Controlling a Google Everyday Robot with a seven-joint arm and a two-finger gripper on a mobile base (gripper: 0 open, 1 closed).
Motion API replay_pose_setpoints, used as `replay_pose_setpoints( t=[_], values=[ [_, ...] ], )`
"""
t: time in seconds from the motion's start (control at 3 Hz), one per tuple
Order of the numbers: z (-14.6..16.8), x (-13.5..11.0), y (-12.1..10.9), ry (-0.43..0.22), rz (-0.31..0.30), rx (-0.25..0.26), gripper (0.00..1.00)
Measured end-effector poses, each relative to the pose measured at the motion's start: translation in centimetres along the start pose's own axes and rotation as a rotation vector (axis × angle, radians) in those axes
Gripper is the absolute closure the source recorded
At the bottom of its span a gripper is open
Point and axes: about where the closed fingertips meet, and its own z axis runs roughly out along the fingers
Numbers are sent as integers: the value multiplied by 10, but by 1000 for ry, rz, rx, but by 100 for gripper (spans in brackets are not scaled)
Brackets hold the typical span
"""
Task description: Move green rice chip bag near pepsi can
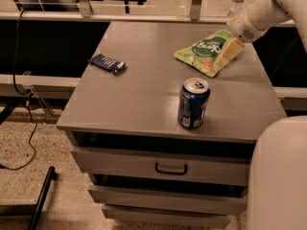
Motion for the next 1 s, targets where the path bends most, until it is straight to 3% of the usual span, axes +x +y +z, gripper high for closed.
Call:
replay_pose_setpoints(
  t=[0.67,1.0],
  values=[
    [44,1,8,7,85,-17,0],
    [51,-5,15,1,95,-46,23]
  ],
)
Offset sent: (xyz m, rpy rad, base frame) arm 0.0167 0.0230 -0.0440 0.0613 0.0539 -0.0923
